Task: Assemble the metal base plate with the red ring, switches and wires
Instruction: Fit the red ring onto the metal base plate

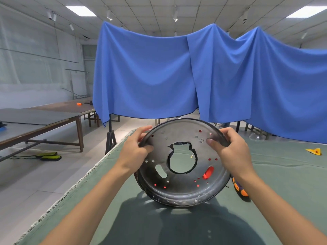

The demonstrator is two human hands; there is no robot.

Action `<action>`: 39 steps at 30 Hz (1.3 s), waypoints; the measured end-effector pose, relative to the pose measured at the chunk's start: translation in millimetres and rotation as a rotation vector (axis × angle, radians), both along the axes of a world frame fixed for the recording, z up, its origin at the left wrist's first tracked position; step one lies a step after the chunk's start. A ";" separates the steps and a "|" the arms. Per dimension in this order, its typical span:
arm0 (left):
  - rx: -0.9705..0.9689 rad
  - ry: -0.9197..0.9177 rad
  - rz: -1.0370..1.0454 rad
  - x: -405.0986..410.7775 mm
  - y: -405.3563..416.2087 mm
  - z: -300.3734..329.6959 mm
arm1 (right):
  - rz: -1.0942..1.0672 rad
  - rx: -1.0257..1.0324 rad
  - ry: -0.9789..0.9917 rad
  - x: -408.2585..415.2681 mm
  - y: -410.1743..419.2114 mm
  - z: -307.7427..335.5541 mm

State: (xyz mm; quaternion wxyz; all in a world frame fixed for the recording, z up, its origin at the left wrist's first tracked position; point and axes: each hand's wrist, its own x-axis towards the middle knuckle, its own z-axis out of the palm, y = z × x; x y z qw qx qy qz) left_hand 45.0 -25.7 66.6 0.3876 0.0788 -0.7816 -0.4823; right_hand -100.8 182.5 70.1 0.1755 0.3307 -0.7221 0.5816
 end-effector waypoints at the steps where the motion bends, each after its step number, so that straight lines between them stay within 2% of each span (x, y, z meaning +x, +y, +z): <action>1: 0.030 -0.039 -0.010 2.3 -0.6 0.9 | 0.038 0.018 -0.015 -0.6 2.3 2.7; 4: 0.099 -0.126 -0.093 4.8 -5.2 10.3 | 0.097 0.083 0.017 -0.6 5.9 7.5; 8: -0.023 -0.342 -0.258 3.1 -2.6 28.9 | 0.016 0.085 0.117 -3.2 9.9 4.4; 9: 0.030 -0.349 -0.344 3.9 -6.0 26.4 | 0.014 0.081 0.117 -2.8 10.6 1.7; 11: 0.303 -0.314 -0.571 11.9 -5.0 25.1 | 0.016 0.077 0.121 -3.2 12.4 -2.1; 12: 0.380 -0.292 -0.587 12.8 -6.1 23.8 | 0.035 0.062 0.101 -3.1 13.1 -2.9; 17: 0.254 -0.237 -0.360 1.6 -16.3 29.6 | 0.195 -0.026 0.024 0.6 20.0 0.4; 22: 0.304 -0.195 -0.258 3.1 -30.0 36.3 | 0.197 -0.053 0.167 8.0 26.0 5.2; 27: 0.433 -0.199 -0.281 3.6 -44.0 35.8 | 0.222 -0.078 0.263 18.1 21.9 8.7; 31: 0.485 -0.188 -0.393 9.9 -55.5 32.5 | 0.225 -0.053 0.321 21.5 19.7 9.8; 34: 0.470 -0.186 -0.452 11.1 -63.0 28.7 | 0.205 -0.020 0.364 24.5 17.5 10.8; 39: 0.452 -0.174 -0.421 10.4 -62.3 25.8 | 0.204 -0.020 0.385 28.9 13.7 14.1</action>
